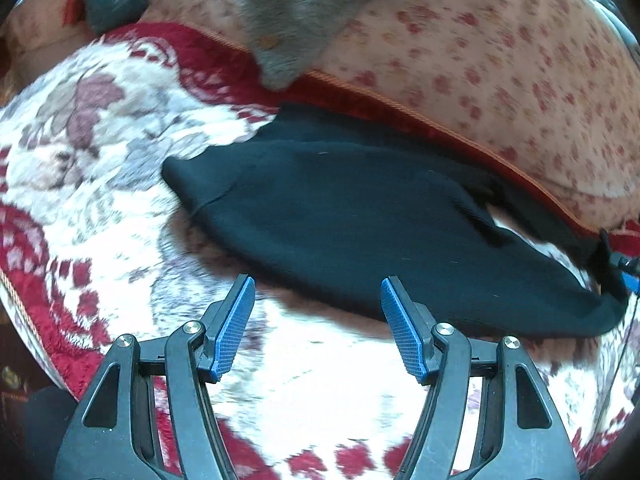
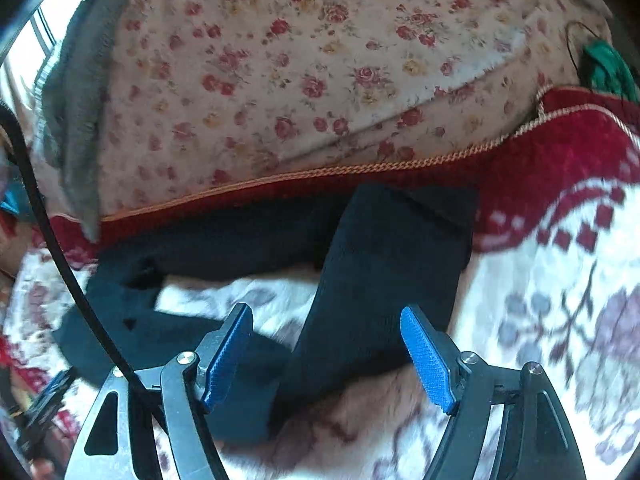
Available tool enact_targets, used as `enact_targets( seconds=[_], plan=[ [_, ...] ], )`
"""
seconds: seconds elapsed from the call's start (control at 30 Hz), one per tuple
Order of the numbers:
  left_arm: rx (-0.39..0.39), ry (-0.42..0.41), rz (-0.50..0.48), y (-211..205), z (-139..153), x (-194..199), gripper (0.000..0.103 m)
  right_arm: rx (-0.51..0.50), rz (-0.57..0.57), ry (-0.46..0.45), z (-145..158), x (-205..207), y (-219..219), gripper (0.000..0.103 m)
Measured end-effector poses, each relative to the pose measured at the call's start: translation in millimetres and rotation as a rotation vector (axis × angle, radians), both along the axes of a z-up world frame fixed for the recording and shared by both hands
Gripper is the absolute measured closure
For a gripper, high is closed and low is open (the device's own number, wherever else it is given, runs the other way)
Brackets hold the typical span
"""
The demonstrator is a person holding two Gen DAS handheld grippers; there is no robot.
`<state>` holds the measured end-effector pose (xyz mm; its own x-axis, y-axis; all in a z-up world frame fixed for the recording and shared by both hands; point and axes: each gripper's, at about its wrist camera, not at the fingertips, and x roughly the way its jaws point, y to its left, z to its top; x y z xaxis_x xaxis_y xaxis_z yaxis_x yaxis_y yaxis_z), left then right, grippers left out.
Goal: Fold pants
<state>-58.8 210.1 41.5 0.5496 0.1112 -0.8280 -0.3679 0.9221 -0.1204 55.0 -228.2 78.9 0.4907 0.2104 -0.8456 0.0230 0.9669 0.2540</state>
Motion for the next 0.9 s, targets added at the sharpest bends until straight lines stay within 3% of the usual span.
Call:
enact_targets(
  seconds=[0.13, 0.2, 0.3, 0.4, 0.57, 0.73, 0.83, 0.9],
  plan=[
    [-0.043, 0.005, 0.035, 15.1, -6.2, -0.6, 0.037, -0.032, -0.051, 0.044, -19.6, 18.3, -9.8, 0.033],
    [-0.060, 0.005, 0.039, 15.9, -8.9, 0.7, 0.037, -0.015, -0.053, 0.056, -26.3, 20.6, -15.2, 0.050],
    [-0.089, 0.008, 0.041, 14.8, -15.7, 5.4, 0.037, -0.001, -0.025, 0.031, -29.3, 14.0, -19.8, 0.063],
    [-0.059, -0.007, 0.050, 8.4, -17.3, 11.3, 0.037, 0.008, -0.019, -0.011, -26.3, -1.4, -29.7, 0.076],
    [-0.044, -0.015, 0.066, 5.0, -18.9, 16.7, 0.037, 0.101, -0.092, -0.067, -19.5, -38.9, -65.0, 0.083],
    [-0.029, -0.019, 0.075, 2.1, -20.2, 17.6, 0.036, 0.189, -0.147, -0.037, -35.8, -82.9, -91.3, 0.084],
    [-0.017, -0.009, 0.084, -0.4, -20.9, 20.5, 0.035, 0.316, -0.207, -0.025, -53.8, -100.2, -105.9, 0.083],
    [-0.016, -0.002, 0.103, -0.8, -20.9, 21.9, 0.035, 0.431, -0.271, -0.018, -66.7, -106.5, -117.7, 0.073]
  ],
)
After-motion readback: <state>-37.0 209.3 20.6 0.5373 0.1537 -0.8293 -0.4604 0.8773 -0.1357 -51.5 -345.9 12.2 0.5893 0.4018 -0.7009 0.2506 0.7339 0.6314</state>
